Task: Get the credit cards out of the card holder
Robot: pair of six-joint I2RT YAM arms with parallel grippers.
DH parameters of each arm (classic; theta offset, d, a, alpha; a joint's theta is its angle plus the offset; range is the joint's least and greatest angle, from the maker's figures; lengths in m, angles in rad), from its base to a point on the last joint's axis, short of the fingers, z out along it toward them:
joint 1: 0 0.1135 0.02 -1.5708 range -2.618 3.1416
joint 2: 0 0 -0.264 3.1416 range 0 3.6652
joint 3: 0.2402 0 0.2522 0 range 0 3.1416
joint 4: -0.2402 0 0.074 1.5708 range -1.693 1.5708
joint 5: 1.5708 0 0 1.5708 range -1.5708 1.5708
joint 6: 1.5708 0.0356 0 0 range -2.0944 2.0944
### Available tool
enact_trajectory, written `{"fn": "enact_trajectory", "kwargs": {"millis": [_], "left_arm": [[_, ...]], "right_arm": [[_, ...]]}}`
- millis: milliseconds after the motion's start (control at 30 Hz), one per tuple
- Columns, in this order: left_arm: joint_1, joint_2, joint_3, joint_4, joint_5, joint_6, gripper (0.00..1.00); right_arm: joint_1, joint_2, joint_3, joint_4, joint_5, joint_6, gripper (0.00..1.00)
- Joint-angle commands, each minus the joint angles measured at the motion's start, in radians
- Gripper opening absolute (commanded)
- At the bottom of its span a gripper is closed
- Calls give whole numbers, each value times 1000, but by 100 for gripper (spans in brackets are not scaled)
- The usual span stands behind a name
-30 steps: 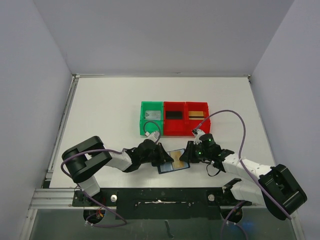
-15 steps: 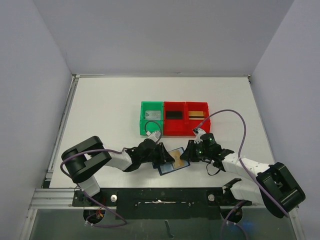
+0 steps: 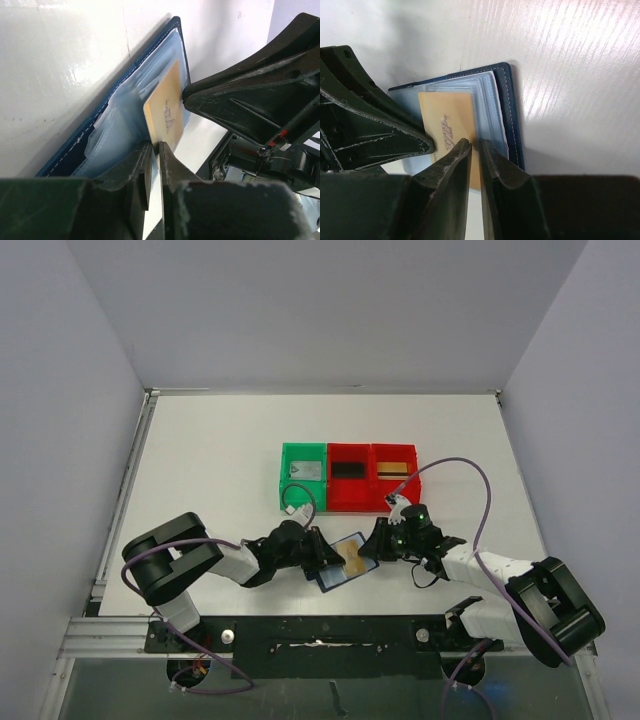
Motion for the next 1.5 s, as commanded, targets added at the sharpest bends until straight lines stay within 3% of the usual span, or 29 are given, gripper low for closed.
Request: {"fn": "enact_trajectory", "kwargs": {"millis": [0, 133, 300, 533, 667, 833, 1000, 1133, 1267, 1333, 1467], "left_arm": [[10, -20, 3, 44, 15, 13, 12], [17, 5, -6, 113, 53, -14, 13], [27, 6, -50, 184, 59, -51, 0], [36, 19, -56, 204, 69, -61, 0], [36, 31, -56, 223, 65, -71, 17], [36, 81, -38, 234, 64, -80, 20], [33, 99, -39, 257, 57, -86, 10], [33, 93, -26, 244, 56, -76, 21], [33, 108, -3, 245, 65, -79, 24], [33, 111, 2, 245, 66, -80, 23], [33, 86, -12, 238, 54, -69, 7]], "right_arm": [[-9, 10, -20, -83, 74, -29, 17], [-10, -7, -25, -67, 51, -23, 17], [-11, -12, -27, -67, 54, -19, 17], [-12, -25, -24, -95, 70, -20, 17], [-13, -37, -27, -102, 73, -24, 17], [-17, -28, -26, -95, 68, -19, 17], [-17, -19, -30, -79, 57, -8, 17], [-17, -35, -35, -79, 52, -7, 17], [-16, -38, -36, -75, 34, -11, 17], [-16, -39, -38, -75, 32, -11, 17], [-16, -38, -33, -85, 38, -7, 16]]}}
